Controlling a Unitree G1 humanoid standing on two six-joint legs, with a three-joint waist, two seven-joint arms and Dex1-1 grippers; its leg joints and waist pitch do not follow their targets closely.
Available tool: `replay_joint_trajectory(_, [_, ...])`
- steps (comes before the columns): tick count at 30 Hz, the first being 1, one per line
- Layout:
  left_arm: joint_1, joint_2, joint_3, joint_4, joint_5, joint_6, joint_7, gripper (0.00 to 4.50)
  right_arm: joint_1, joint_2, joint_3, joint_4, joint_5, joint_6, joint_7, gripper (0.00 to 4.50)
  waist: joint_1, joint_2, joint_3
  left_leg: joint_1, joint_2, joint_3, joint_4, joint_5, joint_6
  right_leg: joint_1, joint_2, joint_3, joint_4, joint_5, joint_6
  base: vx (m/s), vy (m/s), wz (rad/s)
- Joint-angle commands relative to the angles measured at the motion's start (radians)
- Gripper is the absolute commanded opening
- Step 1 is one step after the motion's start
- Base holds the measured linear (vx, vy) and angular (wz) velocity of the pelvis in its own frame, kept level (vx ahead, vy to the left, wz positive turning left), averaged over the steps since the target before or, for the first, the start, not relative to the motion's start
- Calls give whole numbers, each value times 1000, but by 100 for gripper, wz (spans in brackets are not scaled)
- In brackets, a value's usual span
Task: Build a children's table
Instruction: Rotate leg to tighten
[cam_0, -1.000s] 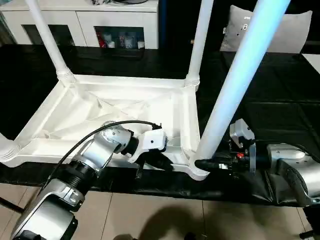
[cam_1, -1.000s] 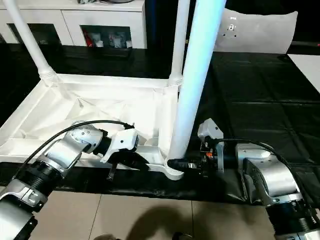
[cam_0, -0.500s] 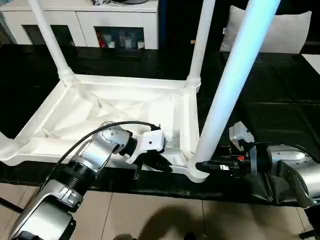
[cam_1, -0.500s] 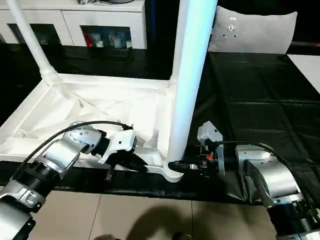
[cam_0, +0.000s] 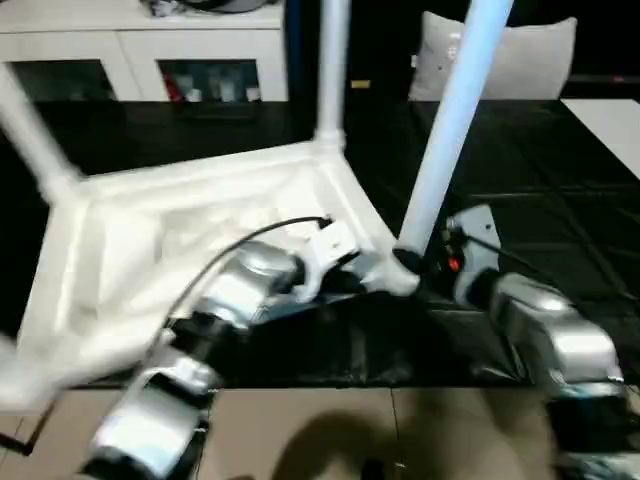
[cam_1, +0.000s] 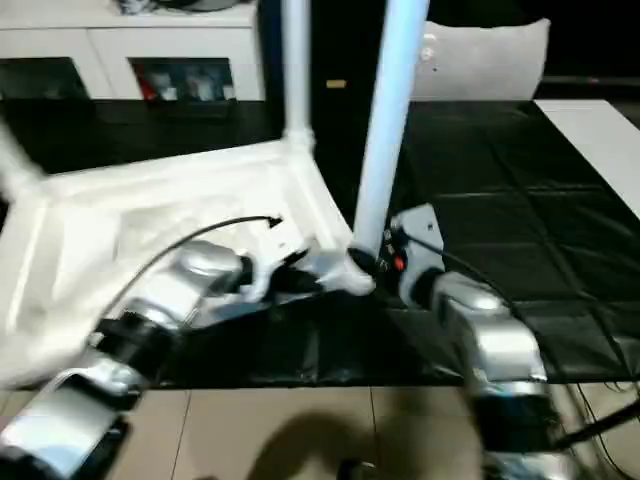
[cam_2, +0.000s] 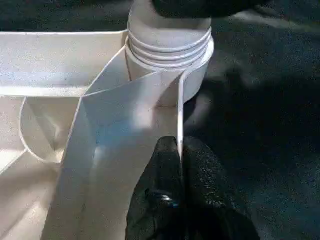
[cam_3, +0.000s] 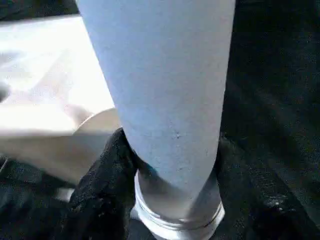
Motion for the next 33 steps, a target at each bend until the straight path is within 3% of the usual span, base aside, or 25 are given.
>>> replay_joint_trajectory(1, [-50,-70,32,-10,-27,-7,88,0,-21,86,48,28,22,-8,-57,198,4,-14,-64,-11,12,4,-62,-95,97,72,-59,45,-83,-437,-33,0,0,0])
replay_joint_trajectory(3, [-49,-79,35,-13,-28,-7,96,0,-25,85,59,40,3,-38,-67,198,7,-15,-67,-14,17,0,-63,-61,118,76,-58,49,-71,-374,-51,0,0,0])
replay_joint_trajectory(4, [-47,-84,33,-15,-23,-9,94,0,-24,98,52,48,12,-78,-60,253,9,-14,-69,-17,19,-1,-61,-36,132,77,-60,53,-63,-333,-66,0,0,0])
replay_joint_trajectory(6, [-47,-81,28,-14,-19,-13,91,0,-23,106,41,46,25,-88,-53,266,9,-19,-72,-20,20,-2,-59,-9,147,80,-61,55,-55,-294,-80,0,0,0])
replay_joint_trajectory(11, [-34,-41,6,-29,-8,-44,42,0,-20,92,-5,28,48,-99,-27,315,15,-16,-74,-20,25,-2,-53,72,211,79,-63,61,-34,-187,-141,0,0,0])
replay_joint_trajectory(15, [-21,-14,-5,-41,-2,-64,8,0,-17,54,-7,18,62,-104,23,356,17,-15,-70,-16,26,0,-56,29,198,78,-63,61,-43,-247,-132,0,0,0])
replay_joint_trajectory(16, [-3,28,-21,-54,-2,-94,-59,0,-6,-27,8,7,80,-110,133,361,19,-13,-69,-15,25,0,-57,16,192,80,-62,60,-45,-263,-125,0,0,0])
replay_joint_trajectory(18, [2,41,-25,-55,-3,-103,-79,0,-3,-51,13,5,85,-110,166,378,21,-12,-68,-16,27,2,-56,4,194,79,-63,63,-45,-266,-119,0,0,0])
replay_joint_trajectory(21, [28,114,-57,-75,-7,-163,-199,0,16,-190,57,-1,80,-137,355,405,30,-11,-66,-12,30,2,-57,-10,190,76,-63,65,-47,-281,-115,0,0,0])
replay_joint_trajectory(25, [32,123,-61,-78,-9,-169,-215,0,19,-208,66,-1,75,-145,379,405,39,-12,-65,-9,32,2,-62,-44,147,76,-64,65,-49,-325,-111,0,0,0])
replay_joint_trajectory(27, [32,123,-61,-78,-9,-169,-215,0,19,-208,66,-1,75,-145,379,405,41,-12,-66,-8,32,2,-62,-42,142,76,-65,66,-49,-322,-113,0,0,0])
replay_joint_trajectory(30, [36,134,-65,-82,-11,-175,-233,0,22,-231,79,0,67,-157,408,389,45,-13,-69,-9,33,1,-60,-14,146,76,-64,70,-41,-281,-124,0,0,0])
replay_joint_trajectory(31, [49,185,-93,-93,-12,-231,-327,0,30,-288,95,-9,93,-170,527,389,46,-13,-70,-8,34,1,-60,-8,151,75,-64,70,-38,-266,-129,0,0,0])
replay_joint_trajectory(32, [59,243,-124,-103,-12,-290,-432,0,42,-349,112,-20,135,-180,667,375,54,-20,-72,-11,31,-1,-59,-17,173,82,-66,70,-37,-264,-128,0,0,0])
replay_joint_trajectory(33, [61,262,-134,-106,-12,-311,-467,0,47,-372,119,-23,151,-182,716,375,55,-17,-71,-11,34,0,-59,-20,184,81,-67,73,-34,-257,-128,0,0,0])
